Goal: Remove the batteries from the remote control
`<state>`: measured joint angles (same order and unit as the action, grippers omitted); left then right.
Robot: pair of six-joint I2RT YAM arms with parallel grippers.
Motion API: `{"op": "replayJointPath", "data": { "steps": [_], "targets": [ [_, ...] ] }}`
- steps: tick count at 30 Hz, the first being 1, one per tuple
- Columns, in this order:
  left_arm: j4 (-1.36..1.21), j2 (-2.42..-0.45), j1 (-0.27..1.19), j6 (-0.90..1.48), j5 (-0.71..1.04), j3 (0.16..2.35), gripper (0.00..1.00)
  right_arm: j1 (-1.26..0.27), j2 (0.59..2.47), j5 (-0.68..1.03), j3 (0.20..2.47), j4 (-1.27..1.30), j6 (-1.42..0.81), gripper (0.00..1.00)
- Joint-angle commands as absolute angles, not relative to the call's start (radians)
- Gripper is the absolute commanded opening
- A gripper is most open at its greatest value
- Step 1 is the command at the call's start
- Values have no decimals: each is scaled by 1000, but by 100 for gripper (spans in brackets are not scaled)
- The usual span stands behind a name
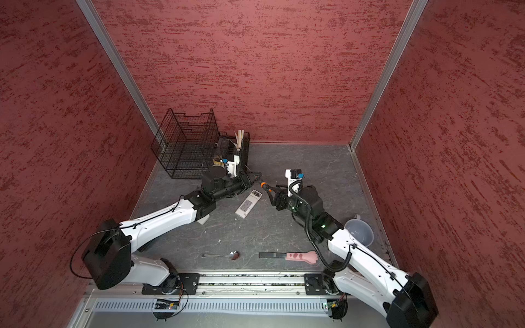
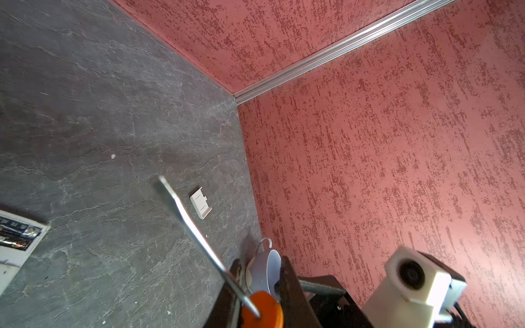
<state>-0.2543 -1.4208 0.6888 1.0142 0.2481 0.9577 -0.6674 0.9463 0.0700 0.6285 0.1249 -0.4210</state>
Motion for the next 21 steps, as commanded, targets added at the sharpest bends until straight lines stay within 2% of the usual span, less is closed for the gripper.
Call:
{"op": "replayJointPath", "data": {
  "steps": [1,21],
  "targets": [
    [-136,-1406,680,1019,270,1003,0,-719,944,-22,658,110,-239,58],
    [-102,-1409,699,1018,284,1036,0,-749,1059,-46,705,228,-211,56]
  ]
}}
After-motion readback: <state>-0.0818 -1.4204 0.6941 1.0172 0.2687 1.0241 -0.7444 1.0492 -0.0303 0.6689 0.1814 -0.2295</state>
